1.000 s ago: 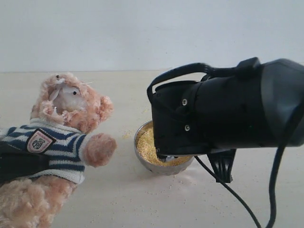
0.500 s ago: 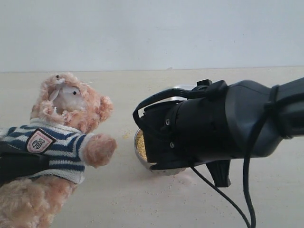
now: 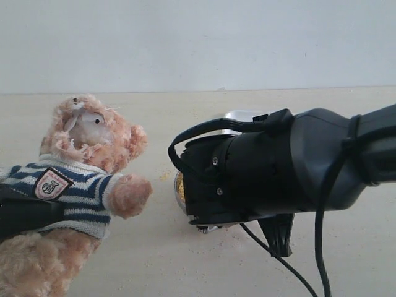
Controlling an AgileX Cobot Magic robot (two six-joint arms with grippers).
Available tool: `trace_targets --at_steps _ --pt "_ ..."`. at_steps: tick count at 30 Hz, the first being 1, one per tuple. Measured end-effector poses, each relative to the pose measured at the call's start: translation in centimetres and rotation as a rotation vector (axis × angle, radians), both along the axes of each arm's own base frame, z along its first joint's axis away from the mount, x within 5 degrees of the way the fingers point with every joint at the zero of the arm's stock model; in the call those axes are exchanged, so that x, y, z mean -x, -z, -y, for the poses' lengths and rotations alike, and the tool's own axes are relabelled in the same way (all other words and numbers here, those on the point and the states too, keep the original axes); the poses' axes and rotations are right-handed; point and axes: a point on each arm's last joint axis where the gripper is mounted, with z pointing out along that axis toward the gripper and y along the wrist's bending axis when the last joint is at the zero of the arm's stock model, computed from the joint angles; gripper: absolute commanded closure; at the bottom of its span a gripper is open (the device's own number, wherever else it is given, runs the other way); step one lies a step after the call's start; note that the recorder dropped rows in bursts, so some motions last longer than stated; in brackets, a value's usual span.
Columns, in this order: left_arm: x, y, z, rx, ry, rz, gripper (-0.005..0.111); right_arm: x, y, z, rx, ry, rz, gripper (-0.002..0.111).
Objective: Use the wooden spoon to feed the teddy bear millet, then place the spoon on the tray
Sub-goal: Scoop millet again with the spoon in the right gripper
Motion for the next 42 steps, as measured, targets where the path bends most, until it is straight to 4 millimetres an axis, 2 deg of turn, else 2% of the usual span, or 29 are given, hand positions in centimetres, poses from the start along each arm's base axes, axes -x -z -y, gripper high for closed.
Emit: trace_targets --at_steps 6,14,24,30,36,42 --pt "0.0 0.0 0.0 0.0 0.0 0.0 0.102 0.2 0.0 -0.4 -0.055 0.032 -0.029 0.108" --pt "0.0 0.0 0.0 0.0 0.0 0.0 0.102 -0.2 -1.0 -1.5 -0.151 0.069 -0.037 0.108" --pt "0.0 0.0 0.0 0.0 0.0 0.0 0.102 -1.2 -1.0 -0.1 -0.218 0.215 -0.095 0.108" --pt "0.0 0.0 0.0 0.0 0.0 0.0 0.102 -1.5 -2.9 1.1 -0.375 0.302 -0.128 0.108" --pt "0.0 0.0 0.0 0.0 0.0 0.0 0.102 -1.7 -2.9 2.0 -0.499 0.449 -0.242 0.108" --pt "0.0 0.0 0.0 0.0 0.0 0.0 0.102 -1.1 -4.2 2.3 -0.632 0.526 -0.327 0.108"
